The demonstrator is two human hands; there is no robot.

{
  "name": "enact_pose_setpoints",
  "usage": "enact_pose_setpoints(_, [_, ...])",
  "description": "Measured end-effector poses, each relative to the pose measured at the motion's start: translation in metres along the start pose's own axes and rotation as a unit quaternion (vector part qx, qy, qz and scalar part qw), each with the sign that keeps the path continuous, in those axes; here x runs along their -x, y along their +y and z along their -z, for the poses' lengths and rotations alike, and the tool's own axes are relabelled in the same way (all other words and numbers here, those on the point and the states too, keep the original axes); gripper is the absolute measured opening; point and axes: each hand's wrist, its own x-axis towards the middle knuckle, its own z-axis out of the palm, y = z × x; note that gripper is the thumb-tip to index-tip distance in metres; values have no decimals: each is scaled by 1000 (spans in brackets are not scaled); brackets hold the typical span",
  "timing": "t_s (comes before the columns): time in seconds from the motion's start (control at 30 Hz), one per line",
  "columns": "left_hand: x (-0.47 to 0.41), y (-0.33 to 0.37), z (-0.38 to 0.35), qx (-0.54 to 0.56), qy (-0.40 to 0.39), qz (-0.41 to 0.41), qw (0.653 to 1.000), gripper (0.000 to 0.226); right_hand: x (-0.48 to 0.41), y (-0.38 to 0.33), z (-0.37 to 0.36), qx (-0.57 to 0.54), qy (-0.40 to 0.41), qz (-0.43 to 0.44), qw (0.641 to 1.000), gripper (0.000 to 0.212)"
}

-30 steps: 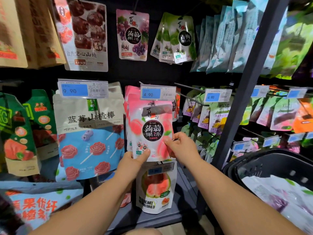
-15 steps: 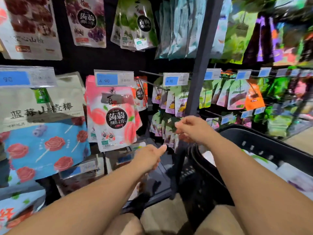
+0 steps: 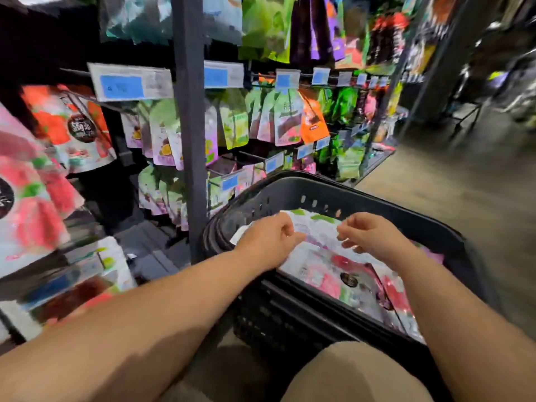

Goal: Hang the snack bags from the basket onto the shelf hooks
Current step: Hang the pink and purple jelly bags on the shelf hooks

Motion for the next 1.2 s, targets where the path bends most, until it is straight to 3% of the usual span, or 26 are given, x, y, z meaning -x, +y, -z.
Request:
enact_pose_setpoints(0.2, [-12,-5,-15,-105,-51,41,992,39,0,56,41,108,-19,-51,993,11])
enact_pose_setpoints(0.37, [-11,-3,-14,-130,-75,50,987,38,-8,53,28,177,-65,-49,981,14])
enact_pose_setpoints(0.47, [-9,-3,-14,-137,-79,53,986,37,-8,44,17,250,-126,-74,957,30])
enact_pose_setpoints(0.53, [-8,-3,-13,-144,-78,50,985,35,-8,41,13,266,-125,-78,953,37])
enact_pose_setpoints(0.73, [-4,-1,-13,-148,-75,55,984,34,-5,41,8,272,-114,-78,952,39])
enact_pose_setpoints(0.87, [-4,-1,-13,-147,-77,52,985,35,-3,39,6,282,-112,-54,951,25])
enact_pose_setpoints(1.03, [-3,-2,-14,-139,-54,55,987,29,-3,34,6,159,-43,-30,986,25])
enact_pose_setpoints(1.2, [-6,-8,-18,-120,-45,61,990,33,0,31,8,74,13,-31,997,22])
